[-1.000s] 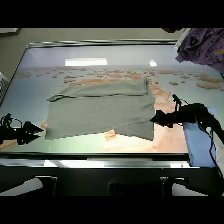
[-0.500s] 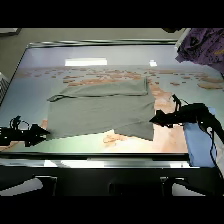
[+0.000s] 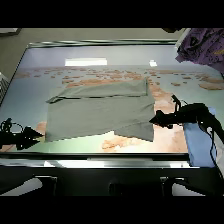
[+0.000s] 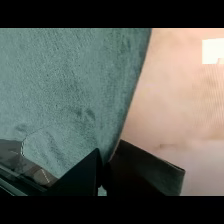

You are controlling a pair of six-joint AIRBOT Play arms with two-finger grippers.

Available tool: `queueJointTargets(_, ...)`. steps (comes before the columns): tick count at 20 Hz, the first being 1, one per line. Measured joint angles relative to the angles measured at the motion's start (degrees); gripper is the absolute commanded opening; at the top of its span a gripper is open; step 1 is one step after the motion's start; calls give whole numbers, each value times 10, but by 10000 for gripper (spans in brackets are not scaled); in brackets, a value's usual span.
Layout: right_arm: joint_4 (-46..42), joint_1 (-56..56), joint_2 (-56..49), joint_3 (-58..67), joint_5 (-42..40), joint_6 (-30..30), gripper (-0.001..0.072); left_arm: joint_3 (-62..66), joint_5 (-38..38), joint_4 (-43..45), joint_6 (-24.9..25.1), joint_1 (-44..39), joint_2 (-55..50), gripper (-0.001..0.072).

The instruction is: Fold the clothes and pants, and hang the long-sleeved shirts on hangers.

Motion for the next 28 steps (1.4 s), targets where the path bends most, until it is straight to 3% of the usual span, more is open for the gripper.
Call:
queueJointTargets(5,0,0,0,0,-3,0,37,-10,-4,-12,-3,-24,-33,440)
queueJointTargets(6,0,0,0,0,-4,0,37,-11,-4,-14,-3,-32,-38,387)
queueJointTargets(8,0,0,0,0,-6,0,36,-12,9,-15,-4,-47,-51,26)
queueJointTargets(13,2,2,18,3,-10,1,34,3,40,-27,-7,-85,-64,15)
queueJointTargets(17,1,34,46,71,2,1,34,94,50,-62,-12,-138,-53,14)
queueJointTargets(24,-79,86,60,451,11,76,35,492,39,-59,-82,-220,-9,14)
queueJointTargets(28,-121,91,109,646,-18,126,35,693,39,25,-146,-231,48,15)
